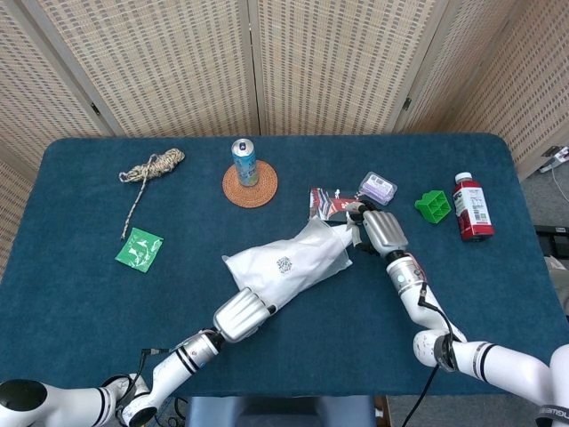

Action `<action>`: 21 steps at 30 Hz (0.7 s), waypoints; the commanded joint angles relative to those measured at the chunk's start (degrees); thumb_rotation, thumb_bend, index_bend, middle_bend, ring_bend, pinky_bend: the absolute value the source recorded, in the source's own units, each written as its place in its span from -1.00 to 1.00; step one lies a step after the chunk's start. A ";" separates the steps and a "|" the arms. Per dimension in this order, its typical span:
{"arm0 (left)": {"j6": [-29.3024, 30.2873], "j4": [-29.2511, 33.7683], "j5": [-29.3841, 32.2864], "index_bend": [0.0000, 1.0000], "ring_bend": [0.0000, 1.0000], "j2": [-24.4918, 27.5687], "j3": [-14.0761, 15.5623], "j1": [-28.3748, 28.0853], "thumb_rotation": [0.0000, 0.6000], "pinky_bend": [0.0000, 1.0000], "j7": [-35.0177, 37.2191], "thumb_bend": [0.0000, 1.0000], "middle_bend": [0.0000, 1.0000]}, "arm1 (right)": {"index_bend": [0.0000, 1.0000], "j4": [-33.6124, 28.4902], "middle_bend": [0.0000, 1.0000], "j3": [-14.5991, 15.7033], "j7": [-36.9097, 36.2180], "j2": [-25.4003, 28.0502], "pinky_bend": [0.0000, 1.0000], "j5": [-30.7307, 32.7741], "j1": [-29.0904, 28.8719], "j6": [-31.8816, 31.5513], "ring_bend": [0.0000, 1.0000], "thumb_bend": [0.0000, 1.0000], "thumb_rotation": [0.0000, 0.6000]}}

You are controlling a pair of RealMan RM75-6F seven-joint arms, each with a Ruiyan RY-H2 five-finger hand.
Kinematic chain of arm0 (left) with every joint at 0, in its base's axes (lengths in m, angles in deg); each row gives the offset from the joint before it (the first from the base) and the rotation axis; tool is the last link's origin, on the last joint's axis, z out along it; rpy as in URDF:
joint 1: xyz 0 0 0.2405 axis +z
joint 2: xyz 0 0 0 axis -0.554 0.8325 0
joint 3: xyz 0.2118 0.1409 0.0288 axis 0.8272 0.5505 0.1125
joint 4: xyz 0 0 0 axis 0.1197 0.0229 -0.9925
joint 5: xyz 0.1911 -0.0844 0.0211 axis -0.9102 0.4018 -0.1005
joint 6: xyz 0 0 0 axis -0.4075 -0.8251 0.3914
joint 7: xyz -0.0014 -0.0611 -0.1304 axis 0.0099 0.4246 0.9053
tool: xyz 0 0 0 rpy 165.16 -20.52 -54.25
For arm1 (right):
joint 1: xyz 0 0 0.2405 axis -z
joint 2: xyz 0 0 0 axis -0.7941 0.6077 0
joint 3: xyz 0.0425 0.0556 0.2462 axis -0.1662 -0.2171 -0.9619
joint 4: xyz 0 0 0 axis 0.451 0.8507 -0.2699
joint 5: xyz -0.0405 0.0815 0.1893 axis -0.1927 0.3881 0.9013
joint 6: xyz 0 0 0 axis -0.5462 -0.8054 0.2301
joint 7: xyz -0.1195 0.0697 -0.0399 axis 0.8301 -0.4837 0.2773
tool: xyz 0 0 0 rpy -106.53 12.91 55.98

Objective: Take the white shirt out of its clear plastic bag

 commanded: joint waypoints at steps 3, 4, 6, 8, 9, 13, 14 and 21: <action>-0.35 -0.31 0.30 0.16 0.92 -0.28 -0.34 -0.13 1.00 1.00 -0.31 -1.00 1.00 | 0.32 -0.09 -0.54 -0.09 -0.07 0.09 -0.44 0.01 0.06 -0.04 -0.80 0.46 1.00; -0.38 -0.37 0.39 0.16 0.92 -0.36 -0.42 -0.12 1.00 1.00 -0.44 -1.00 1.00 | 0.32 -0.08 -0.54 -0.09 -0.09 0.10 -0.44 0.03 0.07 -0.01 -0.80 0.46 1.00; -0.46 -0.43 0.54 0.16 0.92 -0.42 -0.50 -0.09 1.00 1.00 -0.67 -1.00 1.00 | 0.32 -0.05 -0.54 -0.09 -0.15 0.10 -0.44 0.03 0.10 0.01 -0.80 0.46 1.00; -0.55 -0.44 0.68 0.16 0.92 -0.42 -0.50 -0.03 1.00 1.00 -0.93 -1.00 1.00 | 0.32 0.05 -0.54 -0.08 -0.24 0.05 -0.44 0.04 0.13 0.05 -0.80 0.46 1.00; -0.57 -0.40 0.72 0.17 0.92 -0.41 -0.50 -0.01 1.00 1.00 -0.99 -1.00 1.00 | 0.32 0.11 -0.54 -0.09 -0.29 0.03 -0.44 0.04 0.15 0.07 -0.80 0.46 1.00; -0.51 -0.23 0.77 0.19 0.92 -0.39 -0.54 0.06 1.00 1.00 -1.01 -1.00 1.00 | 0.32 0.42 -0.54 -0.13 -0.53 -0.04 -0.44 0.13 0.19 0.23 -0.80 0.47 1.00; -0.48 -0.24 0.76 0.20 0.92 -0.40 -0.57 0.06 1.00 1.00 -1.00 -1.00 1.00 | 0.32 0.50 -0.54 -0.17 -0.59 -0.06 -0.44 0.18 0.19 0.28 -0.80 0.47 1.00; -0.64 -0.42 0.85 0.23 0.93 -0.82 -0.71 -0.04 1.00 1.00 -0.78 -0.95 1.00 | 0.32 0.83 -0.54 -0.25 -0.75 -0.12 -0.44 0.35 0.16 0.59 -0.80 0.47 1.00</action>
